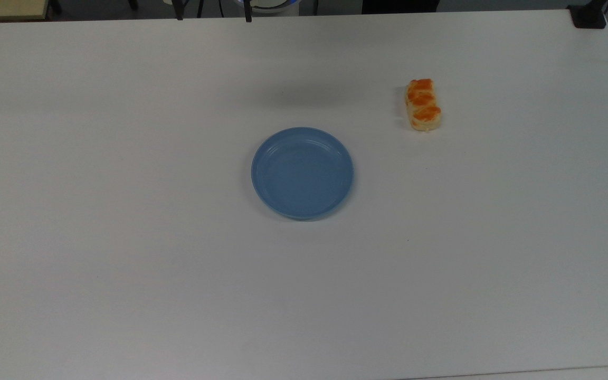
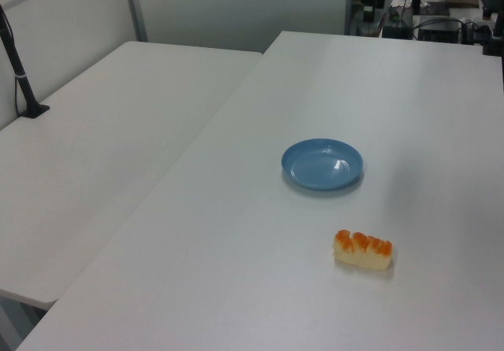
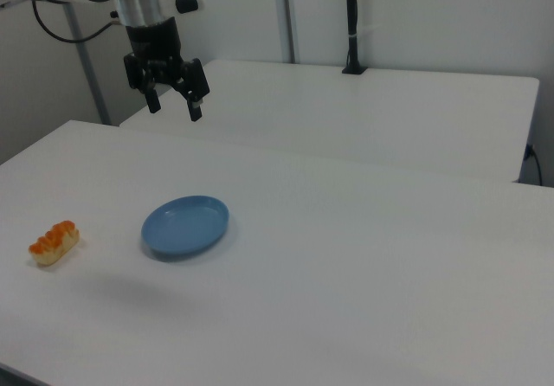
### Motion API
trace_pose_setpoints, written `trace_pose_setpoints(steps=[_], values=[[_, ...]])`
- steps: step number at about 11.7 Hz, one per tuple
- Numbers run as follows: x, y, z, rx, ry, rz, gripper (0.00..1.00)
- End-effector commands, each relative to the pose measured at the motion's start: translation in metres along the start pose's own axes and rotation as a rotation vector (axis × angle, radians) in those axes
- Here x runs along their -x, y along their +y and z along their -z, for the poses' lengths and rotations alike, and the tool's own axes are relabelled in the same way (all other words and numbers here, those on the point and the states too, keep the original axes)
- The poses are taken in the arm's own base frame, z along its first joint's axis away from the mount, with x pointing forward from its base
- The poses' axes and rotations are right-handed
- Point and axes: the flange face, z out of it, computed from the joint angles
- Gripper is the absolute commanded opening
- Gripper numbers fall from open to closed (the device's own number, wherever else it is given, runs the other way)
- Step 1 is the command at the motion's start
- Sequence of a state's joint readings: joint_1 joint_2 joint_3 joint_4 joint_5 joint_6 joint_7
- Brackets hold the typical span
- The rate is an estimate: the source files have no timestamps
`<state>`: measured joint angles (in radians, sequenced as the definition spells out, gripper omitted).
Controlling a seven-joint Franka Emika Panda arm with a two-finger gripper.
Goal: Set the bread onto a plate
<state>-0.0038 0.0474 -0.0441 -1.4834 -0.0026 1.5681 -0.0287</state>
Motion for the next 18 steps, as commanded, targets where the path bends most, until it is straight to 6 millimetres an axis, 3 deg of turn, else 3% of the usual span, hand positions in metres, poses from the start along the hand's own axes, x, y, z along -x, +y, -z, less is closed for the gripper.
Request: trace_pose_setpoints(steps=[1, 18], values=[[0.007, -0.009, -0.005, -0.033, -0.022, 0.04, 1.0], [0.018, -0.026, -0.016, -0.035, -0.052, 0.062, 1.0]])
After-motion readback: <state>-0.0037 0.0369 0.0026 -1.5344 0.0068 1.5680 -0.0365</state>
